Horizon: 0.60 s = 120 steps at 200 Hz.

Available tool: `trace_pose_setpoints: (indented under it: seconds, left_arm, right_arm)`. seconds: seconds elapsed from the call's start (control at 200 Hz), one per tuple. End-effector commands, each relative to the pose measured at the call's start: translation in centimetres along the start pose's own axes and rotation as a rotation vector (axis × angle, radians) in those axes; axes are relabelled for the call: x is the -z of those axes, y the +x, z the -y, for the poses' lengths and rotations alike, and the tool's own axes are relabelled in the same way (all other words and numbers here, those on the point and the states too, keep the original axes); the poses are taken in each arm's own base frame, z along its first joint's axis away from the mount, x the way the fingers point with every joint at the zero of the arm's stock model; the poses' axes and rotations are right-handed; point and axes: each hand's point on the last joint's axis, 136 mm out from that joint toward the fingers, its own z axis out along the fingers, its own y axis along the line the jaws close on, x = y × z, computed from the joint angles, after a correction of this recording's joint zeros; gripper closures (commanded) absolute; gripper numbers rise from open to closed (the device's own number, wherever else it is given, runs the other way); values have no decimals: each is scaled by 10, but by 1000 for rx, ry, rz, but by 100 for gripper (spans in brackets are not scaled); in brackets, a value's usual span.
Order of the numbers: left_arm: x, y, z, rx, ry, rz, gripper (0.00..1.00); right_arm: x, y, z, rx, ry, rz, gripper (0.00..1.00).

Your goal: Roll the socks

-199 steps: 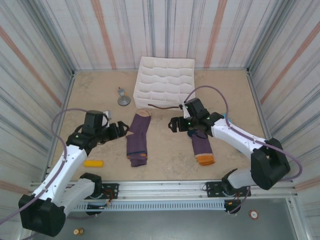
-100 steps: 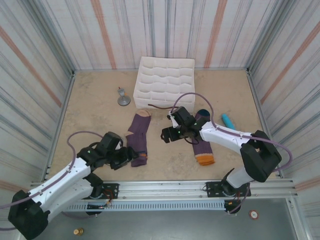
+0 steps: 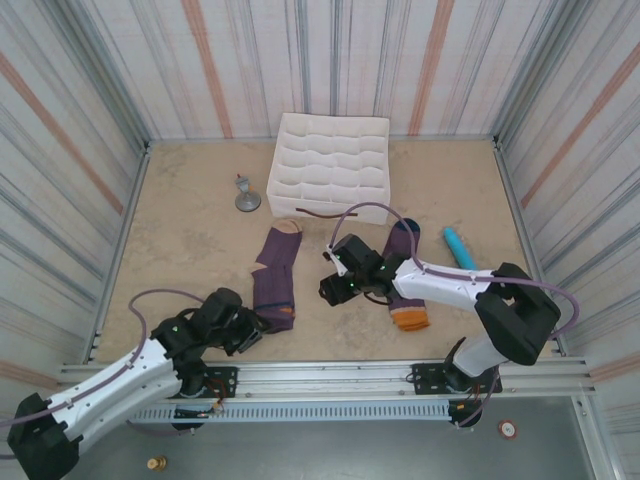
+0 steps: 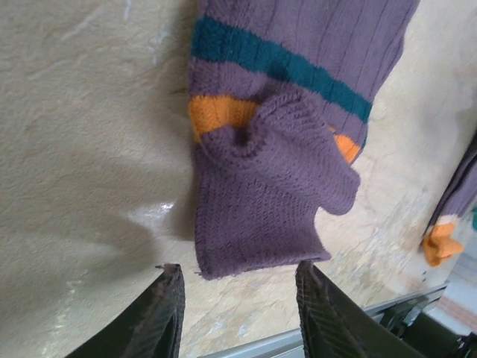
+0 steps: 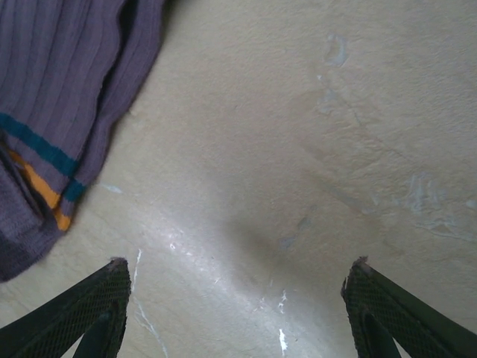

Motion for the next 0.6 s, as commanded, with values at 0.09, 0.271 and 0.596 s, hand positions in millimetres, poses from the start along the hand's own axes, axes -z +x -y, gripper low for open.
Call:
trace_pose_setpoints:
  seconds: [0.09, 0.271, 0.596]
  left_arm:
    - [-5, -8, -5, 59, -5, 49, 71]
    - [-9, -8, -8, 67, -24, 45, 74]
    - [-10, -7, -4, 66, -41, 35, 86]
  right_arm:
    - [6, 1, -19, 145, -37, 59, 21]
    - [6, 8, -34, 264, -38, 88, 26]
    - [6, 26, -72, 496, -95, 139, 41]
